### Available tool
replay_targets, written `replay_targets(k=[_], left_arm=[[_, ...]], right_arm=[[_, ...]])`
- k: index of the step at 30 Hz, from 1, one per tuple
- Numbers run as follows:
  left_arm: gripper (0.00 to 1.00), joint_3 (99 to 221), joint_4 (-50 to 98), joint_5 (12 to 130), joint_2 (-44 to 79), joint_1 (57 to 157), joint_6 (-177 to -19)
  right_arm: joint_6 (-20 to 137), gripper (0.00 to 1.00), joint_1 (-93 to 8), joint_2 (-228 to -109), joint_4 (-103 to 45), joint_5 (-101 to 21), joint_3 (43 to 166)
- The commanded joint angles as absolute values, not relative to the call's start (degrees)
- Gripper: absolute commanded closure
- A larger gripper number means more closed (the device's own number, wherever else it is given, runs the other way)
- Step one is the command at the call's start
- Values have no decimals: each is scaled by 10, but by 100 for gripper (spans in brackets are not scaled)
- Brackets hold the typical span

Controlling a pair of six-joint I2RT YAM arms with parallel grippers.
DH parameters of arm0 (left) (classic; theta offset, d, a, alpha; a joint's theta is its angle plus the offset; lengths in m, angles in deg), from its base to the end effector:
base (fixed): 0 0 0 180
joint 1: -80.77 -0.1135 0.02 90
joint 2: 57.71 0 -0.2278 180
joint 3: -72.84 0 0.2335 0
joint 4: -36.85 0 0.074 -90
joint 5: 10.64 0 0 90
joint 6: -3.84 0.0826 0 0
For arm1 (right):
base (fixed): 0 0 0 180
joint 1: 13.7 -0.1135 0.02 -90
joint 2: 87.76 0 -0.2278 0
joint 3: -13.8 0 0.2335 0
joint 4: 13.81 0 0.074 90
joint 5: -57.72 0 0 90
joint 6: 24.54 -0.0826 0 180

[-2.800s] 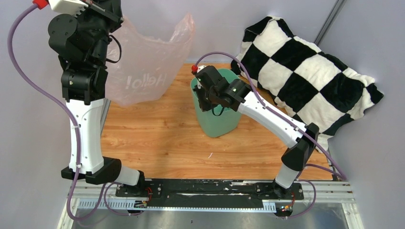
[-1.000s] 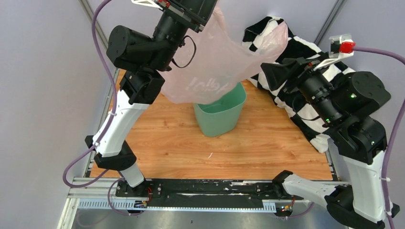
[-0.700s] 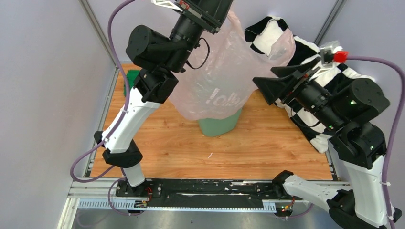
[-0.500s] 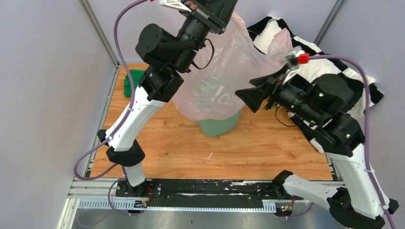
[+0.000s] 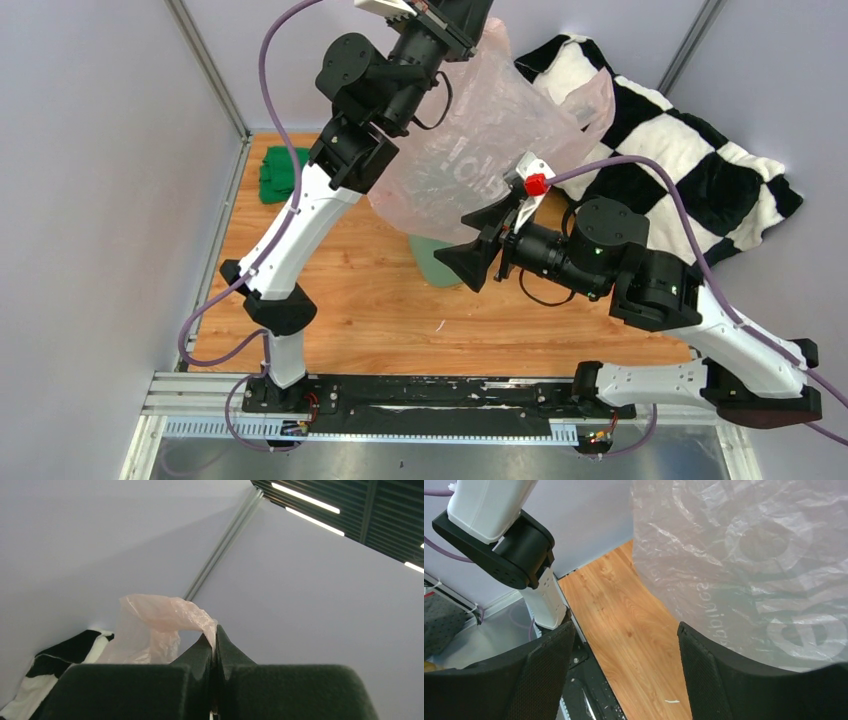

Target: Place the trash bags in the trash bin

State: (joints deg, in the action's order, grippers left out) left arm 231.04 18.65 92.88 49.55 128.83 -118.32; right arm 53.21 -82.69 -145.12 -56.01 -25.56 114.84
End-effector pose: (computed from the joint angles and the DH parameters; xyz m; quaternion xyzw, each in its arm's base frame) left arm 0.2580 -0.2582 0.5958 -0.0365 0.4855 -0.5184 0.7030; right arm 0.0886 0.2038 0.4706 -0.2941 0.6330 0.4344 0.5693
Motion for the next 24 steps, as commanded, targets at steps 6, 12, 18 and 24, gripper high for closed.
replay_targets(k=[6,12,18,24], left_arm=[[100,2314,187,912,496,1284,-1203],[100,2302,178,852,473,1278,-1194],[100,2266,194,803,446,1279,-1183],[100,2259,198,759,438,1279,-1178]], right_arm=[[601,23,-855,-1486,-461,-351,1153],[638,27,-855,-1534,-441,-334,1138],[638,33,-847,-1548,-371,-208,1069],[566,51,-762,-1567,-399,-102,1024]])
